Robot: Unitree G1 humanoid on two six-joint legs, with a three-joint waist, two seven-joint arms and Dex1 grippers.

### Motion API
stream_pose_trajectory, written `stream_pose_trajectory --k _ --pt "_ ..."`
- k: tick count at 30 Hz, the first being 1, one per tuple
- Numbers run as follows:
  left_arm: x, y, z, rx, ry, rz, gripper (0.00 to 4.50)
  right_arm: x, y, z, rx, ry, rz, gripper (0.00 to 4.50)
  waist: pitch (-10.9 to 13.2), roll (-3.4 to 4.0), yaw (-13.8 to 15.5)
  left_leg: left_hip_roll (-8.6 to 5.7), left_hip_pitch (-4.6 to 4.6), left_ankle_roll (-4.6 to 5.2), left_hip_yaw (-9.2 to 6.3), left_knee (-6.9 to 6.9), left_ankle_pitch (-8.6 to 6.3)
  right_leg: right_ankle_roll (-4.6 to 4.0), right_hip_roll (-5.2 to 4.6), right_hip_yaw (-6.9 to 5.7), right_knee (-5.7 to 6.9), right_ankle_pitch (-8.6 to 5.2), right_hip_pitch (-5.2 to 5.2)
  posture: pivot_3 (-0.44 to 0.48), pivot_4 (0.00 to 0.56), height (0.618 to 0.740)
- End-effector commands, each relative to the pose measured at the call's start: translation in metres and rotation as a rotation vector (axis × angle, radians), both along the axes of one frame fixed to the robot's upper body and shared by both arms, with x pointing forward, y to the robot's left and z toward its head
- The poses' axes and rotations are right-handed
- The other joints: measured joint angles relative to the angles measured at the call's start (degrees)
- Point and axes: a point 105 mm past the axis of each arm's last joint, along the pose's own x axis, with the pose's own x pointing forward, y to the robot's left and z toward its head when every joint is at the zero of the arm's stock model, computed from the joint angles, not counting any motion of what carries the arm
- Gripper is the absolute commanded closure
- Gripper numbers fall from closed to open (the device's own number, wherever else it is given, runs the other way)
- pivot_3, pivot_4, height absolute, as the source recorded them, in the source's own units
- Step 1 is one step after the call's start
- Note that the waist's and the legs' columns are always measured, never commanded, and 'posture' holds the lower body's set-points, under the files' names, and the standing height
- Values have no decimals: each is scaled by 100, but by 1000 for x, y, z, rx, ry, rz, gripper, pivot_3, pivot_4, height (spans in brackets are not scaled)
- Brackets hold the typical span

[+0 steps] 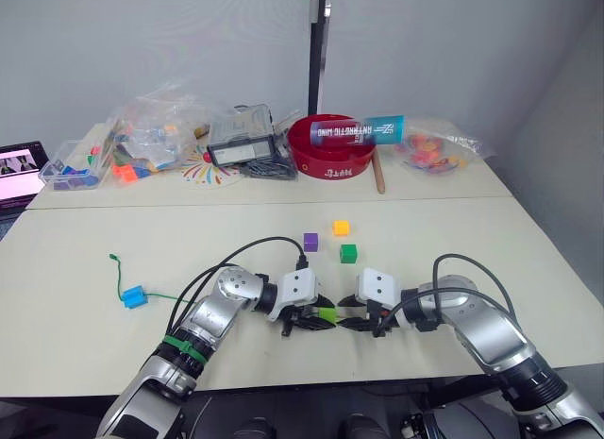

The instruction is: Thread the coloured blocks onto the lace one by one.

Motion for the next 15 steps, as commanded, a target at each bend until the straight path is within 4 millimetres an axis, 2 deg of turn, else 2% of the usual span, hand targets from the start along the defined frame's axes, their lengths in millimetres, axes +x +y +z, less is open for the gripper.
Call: stream_pose_trajectory --k 1,2,8,12,15 --pt "-6 6 -13 62 30 -23 3146 5 -16 -10 -64 6 -57 4331 0 0 0 0 0 0 0 0 0 0 0 0 0 0 0 0 150 740" --pt "-6 7 -13 63 30 -22 3146 4 -17 -10 -66 7 -58 4490 0 0 -1 0 0 0 0 0 0 0 0 0 0 0 0 0 150 740" --pt "-5 12 -14 66 31 -10 3146 0 -16 -11 -51 18 -49 4500 -1 1 2 0 1 0 0 0 0 0 0 0 1 0 0 0 150 740" --pt "-5 25 -10 64 27 7 3146 -3 -16 -12 -60 15 -37 4500 -1 1 -2 1 2 0 0 -1 0 0 1 1 1 0 0 0 150 740" --pt "-6 47 -7 83 17 23 3146 -3 -15 -12 -67 5 -26 4500 -1 1 -21 3 4 0 1 -3 0 0 2 1 1 0 0 0 150 740"
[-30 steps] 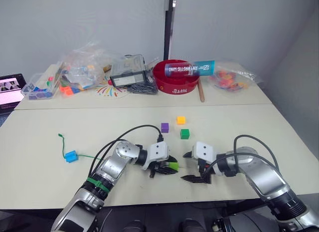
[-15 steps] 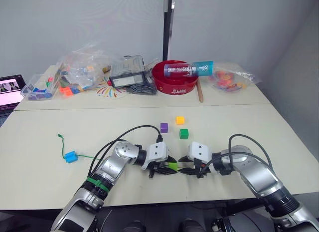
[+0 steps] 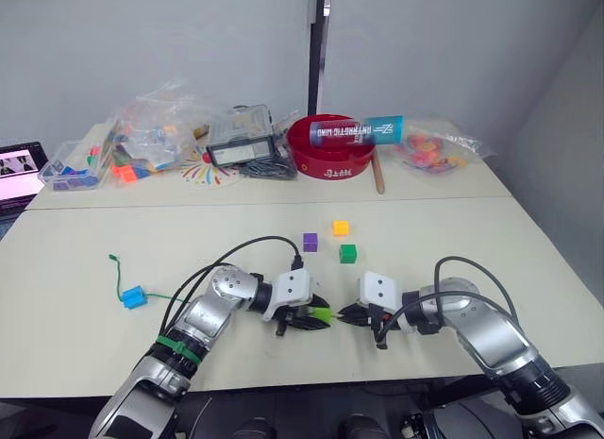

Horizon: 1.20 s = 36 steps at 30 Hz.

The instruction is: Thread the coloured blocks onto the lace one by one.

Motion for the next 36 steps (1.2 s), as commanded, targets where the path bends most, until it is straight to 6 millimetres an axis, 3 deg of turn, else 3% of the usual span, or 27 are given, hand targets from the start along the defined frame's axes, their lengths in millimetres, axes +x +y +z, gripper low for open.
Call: stream_pose_trajectory --k 1,6,11,14,17,26,33,35,36 --pt "-6 34 -8 70 34 19 3146 1 -13 -10 -67 10 -35 4500 0 1 -23 3 1 0 1 -3 0 0 2 1 0 0 -2 0 150 740" --pt "-7 110 1 168 30 111 3146 0 -7 -6 -73 -14 1 4500 0 1 -69 18 10 0 3 -16 0 -2 9 4 -2 0 -4 0 150 740" --pt "-10 168 -5 276 69 199 3146 2 -3 -4 -71 -25 10 4500 -1 2 -65 16 24 -1 8 -33 0 -2 3 4 -4 0 -1 0 150 740" --pt "-13 217 -7 353 103 315 3146 3 -2 -3 -72 -33 15 4500 -2 4 -110 16 31 -1 15 -39 0 -3 8 3 -2 -1 -2 0 150 740" --pt "-16 251 -10 434 99 388 3146 4 -1 -2 -71 -36 18 4500 -3 6 -172 17 53 -1 21 -71 1 -9 9 1 1 -3 -2 0 150 740" --pt "-18 282 -13 496 105 480 3146 6 -1 0 -72 -43 27 4500 -35 60 -176 20 85 -1 32 -87 1 -14 12 0 13 -7 11 0 150 740" --pt "-14 272 -16 437 107 479 3146 8 0 0 -74 -46 29 4500 -47 80 -170 20 89 -1 38 -88 1 -14 10 1 18 -7 10 0 150 740" --pt "-12 267 -14 396 115 478 2125 8 0 1 -75 -47 29 4500 -47 81 -165 19 89 -1 37 -87 1 -14 8 1 18 -7 11 0 150 740" --pt "-12 265 -11 375 124 474 1874 8 0 1 -75 -47 30 4500 -47 81 -163 18 88 -1 38 -87 1 -14 8 1 18 -7 11 0 150 740"
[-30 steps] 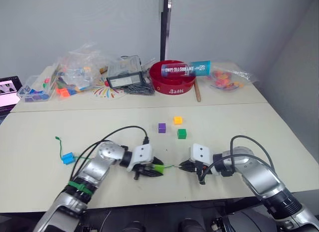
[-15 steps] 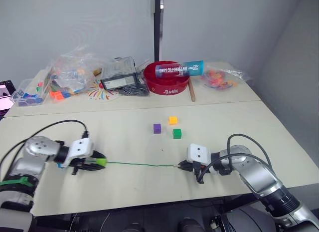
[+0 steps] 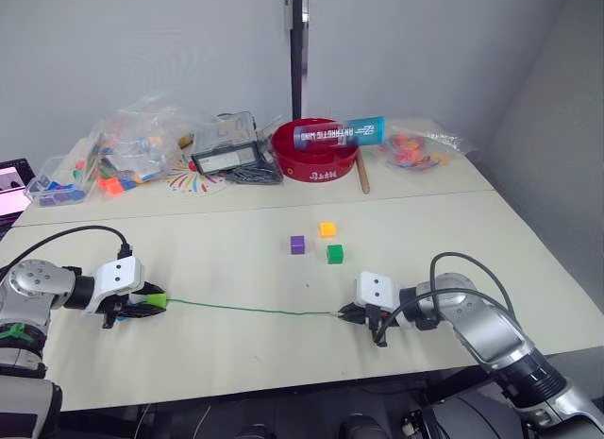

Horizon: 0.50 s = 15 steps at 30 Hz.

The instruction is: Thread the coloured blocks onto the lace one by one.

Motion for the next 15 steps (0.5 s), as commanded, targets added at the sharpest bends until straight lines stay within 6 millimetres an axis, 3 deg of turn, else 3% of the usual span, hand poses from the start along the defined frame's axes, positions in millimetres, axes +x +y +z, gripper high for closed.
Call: stream_pose_trajectory --k 1,3,5,6,11,15 --pt "-13 0 -21 -11 111 7 1490 2 -2 0 -16 -12 -6 4500 0 0 0 0 0 0 0 0 0 0 0 0 0 0 0 0 150 740" --pt "-8 -4 -14 -19 72 -4 996 3 -2 0 -16 -11 -5 4500 0 0 -4 -1 -2 0 1 0 0 0 -1 0 -1 0 -1 0 150 740" --pt "-4 -9 -2 -55 63 -18 192 2 -1 0 -15 -9 -2 4500 1 -1 2 -2 -4 0 1 1 0 0 -4 -1 -2 0 -2 0 150 740" --pt "-3 -12 3 -74 77 -25 38 2 -1 0 -16 -8 -1 4500 1 -2 4 -3 -13 0 1 3 0 0 -4 -2 -3 0 -7 0 150 740" --pt "-1 -40 42 -141 65 -118 38 1 0 -2 -16 -4 6 4500 15 -31 1 0 -54 0 -8 15 0 0 -4 -8 -5 0 -30 0 150 740" --pt "-5 -64 59 -208 86 -158 38 1 1 -2 -17 -3 14 4500 23 -53 -2 3 -64 0 -12 19 0 0 -4 -8 -8 1 -37 0 150 740"
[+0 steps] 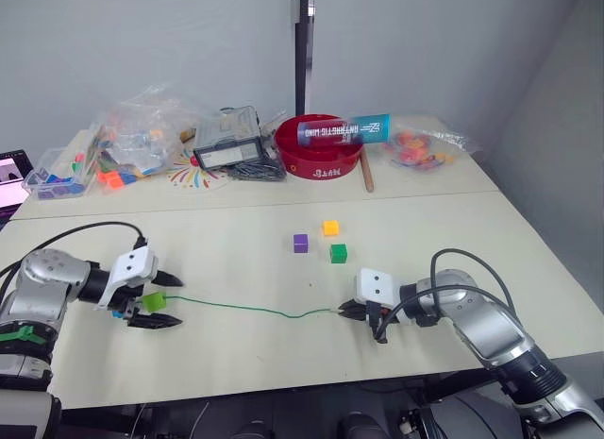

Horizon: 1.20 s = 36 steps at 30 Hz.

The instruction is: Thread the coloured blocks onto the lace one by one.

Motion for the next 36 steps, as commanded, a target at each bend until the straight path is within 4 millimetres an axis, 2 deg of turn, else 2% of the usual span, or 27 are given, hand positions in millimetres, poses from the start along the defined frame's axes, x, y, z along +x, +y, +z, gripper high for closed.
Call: stream_pose_trajectory --k 1,4,8,10,13,17,21,30,33,36 --pt "-4 -22 26 -86 -10 -38 38 -1 1 -5 -19 10 9 4500 0 0 -9 0 0 0 0 -1 0 0 0 2 0 0 -1 0 150 740" --pt "-5 -64 29 -183 -34 -101 38 0 8 0 -20 -5 32 4500 1 -1 -4 2 0 0 -1 -2 0 0 0 2 -1 0 -1 0 150 740" --pt "-3 -96 23 -245 -63 -120 38 0 19 7 -27 -20 50 4500 4 -6 -2 1 -1 0 0 0 0 0 -4 3 -2 0 0 0 150 740" --pt "-2 -121 13 -292 -72 -144 38 0 30 12 -21 -30 51 4500 5 -8 -10 0 -8 -1 0 -1 0 -1 4 5 0 1 -12 0 150 740" --pt "-4 -144 2 -337 -70 -165 38 1 39 14 -26 -37 46 4500 5 -7 8 -1 -19 -4 1 -1 2 -3 -4 10 9 2 -29 0 150 740" --pt "-6 -160 -14 -343 -52 -184 38 2 43 13 -37 -42 33 4500 5 -8 24 -13 -87 -27 0 15 16 -3 -14 13 37 3 -97 0 150 740" --pt "-3 -169 -26 -335 -68 -186 38 3 45 13 -41 -45 28 4500 5 -8 43 -18 -84 -30 -3 18 18 -3 -17 11 30 4 -91 0 150 740" --pt "5 -191 -29 -373 -83 -205 38 2 42 13 -52 -48 23 4500 5 -8 90 -26 -84 -31 -1 24 18 -3 -15 10 31 4 -89 0 150 740" --pt "7 -194 -30 -379 -82 -207 816 2 42 13 -54 -48 23 4500 4 -8 92 -26 -83 -31 -1 24 18 -3 -14 10 32 4 -89 0 150 740" --pt "7 -194 -32 -377 -78 -209 1876 2 41 13 -55 -48 22 4500 4 -8 98 -26 -83 -31 -1 25 18 -3 -15 10 32 4 -89 0 150 740"
